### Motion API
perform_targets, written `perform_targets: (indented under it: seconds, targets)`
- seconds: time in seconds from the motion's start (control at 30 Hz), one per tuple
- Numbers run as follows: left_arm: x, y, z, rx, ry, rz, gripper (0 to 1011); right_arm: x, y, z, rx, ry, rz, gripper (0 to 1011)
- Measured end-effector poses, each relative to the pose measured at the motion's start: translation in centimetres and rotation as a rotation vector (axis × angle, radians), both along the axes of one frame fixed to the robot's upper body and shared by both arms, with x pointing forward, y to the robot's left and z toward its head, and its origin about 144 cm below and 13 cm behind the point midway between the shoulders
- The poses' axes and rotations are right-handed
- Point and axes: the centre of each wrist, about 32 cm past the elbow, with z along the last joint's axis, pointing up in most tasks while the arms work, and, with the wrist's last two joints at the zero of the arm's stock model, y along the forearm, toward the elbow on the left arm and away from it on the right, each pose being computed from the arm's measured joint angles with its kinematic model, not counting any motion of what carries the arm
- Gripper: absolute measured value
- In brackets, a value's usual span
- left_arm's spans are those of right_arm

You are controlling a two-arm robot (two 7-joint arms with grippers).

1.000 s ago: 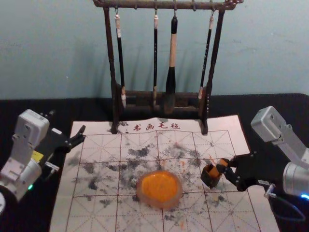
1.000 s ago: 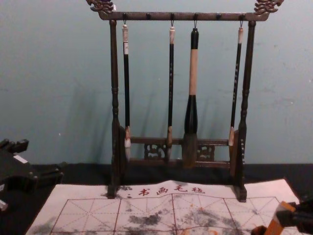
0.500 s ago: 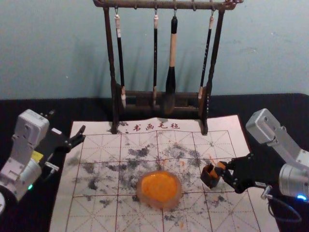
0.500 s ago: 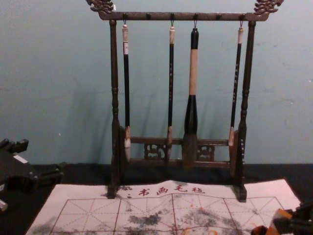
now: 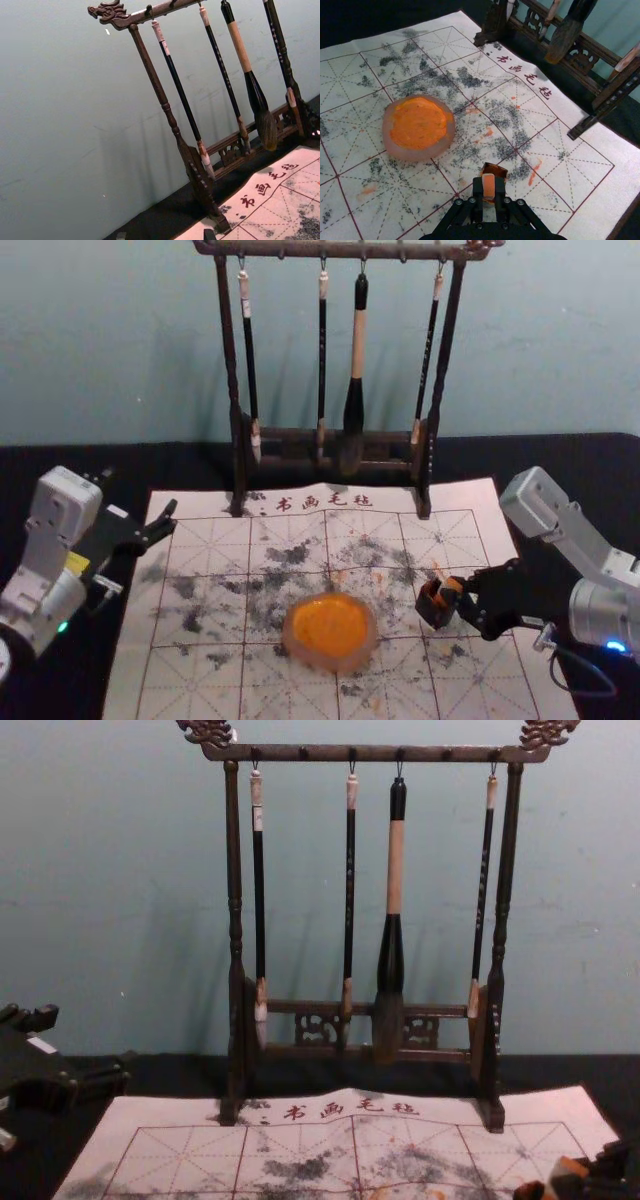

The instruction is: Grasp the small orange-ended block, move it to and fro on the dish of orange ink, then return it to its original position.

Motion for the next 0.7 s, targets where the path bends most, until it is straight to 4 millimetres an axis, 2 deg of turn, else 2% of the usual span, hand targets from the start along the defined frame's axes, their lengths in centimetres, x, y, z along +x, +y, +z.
perform_targets:
  seconds: [0.7]
  targets:
    - [0.0,0.0,0.0,0.0,0.0,0.0,1001,0.25,0.2,-0.31,-0.008,0.004,-0.004,104]
